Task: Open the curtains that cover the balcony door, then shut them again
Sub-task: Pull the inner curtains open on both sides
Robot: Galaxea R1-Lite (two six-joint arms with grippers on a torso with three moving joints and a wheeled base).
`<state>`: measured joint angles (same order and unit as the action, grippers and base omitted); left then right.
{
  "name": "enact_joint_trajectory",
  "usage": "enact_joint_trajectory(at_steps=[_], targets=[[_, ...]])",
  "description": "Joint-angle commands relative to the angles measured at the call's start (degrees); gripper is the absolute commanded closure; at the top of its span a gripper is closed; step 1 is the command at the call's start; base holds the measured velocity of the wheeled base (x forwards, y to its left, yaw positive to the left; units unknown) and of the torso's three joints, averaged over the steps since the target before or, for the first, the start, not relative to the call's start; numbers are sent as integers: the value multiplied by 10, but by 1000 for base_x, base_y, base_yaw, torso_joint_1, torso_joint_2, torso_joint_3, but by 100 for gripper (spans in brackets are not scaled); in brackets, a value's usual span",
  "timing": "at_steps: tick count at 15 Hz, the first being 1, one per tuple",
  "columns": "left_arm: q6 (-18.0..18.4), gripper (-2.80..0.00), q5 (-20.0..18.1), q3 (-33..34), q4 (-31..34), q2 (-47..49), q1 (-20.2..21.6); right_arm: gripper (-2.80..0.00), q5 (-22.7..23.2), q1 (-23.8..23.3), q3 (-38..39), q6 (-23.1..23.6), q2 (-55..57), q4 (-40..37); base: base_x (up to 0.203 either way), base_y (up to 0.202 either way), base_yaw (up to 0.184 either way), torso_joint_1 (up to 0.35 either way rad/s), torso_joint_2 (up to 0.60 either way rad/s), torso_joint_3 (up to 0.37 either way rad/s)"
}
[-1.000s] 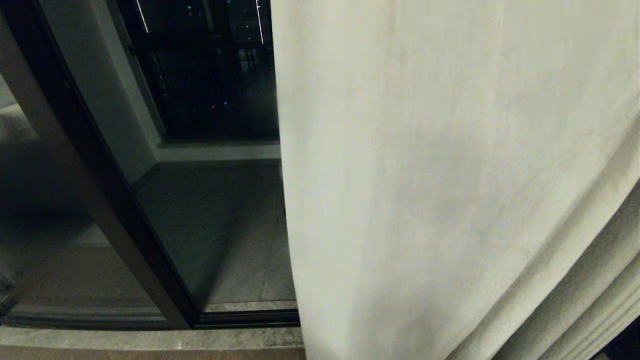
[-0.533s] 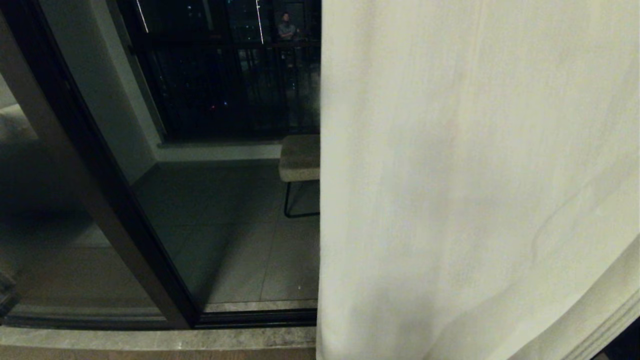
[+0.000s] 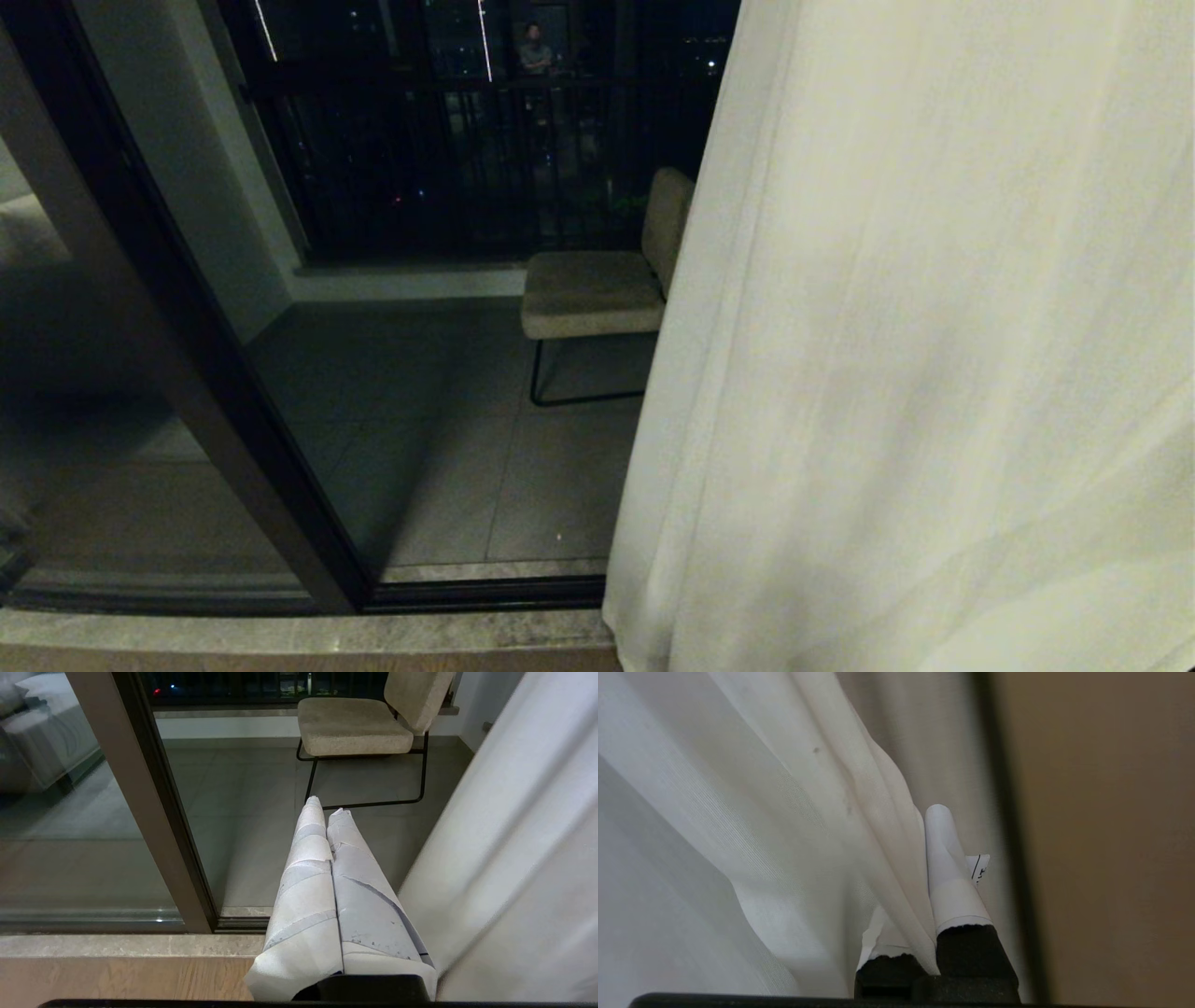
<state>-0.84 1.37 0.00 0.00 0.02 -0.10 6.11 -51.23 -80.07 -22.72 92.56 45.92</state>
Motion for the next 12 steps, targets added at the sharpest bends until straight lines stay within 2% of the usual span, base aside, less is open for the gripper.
enact_joint_trajectory(at_steps=[1, 9, 12], targets=[[0, 0, 0, 0, 0, 0, 0, 0, 0, -32, -18, -13, 28, 2, 0, 0, 0, 0, 0, 0], [0, 0, 0, 0, 0, 0, 0, 0, 1, -89, -46, -20, 65, 5, 0, 0, 0, 0, 0, 0], [0, 0, 0, 0, 0, 0, 0, 0, 13, -105, -51, -28, 74, 34, 0, 0, 0, 0, 0, 0]])
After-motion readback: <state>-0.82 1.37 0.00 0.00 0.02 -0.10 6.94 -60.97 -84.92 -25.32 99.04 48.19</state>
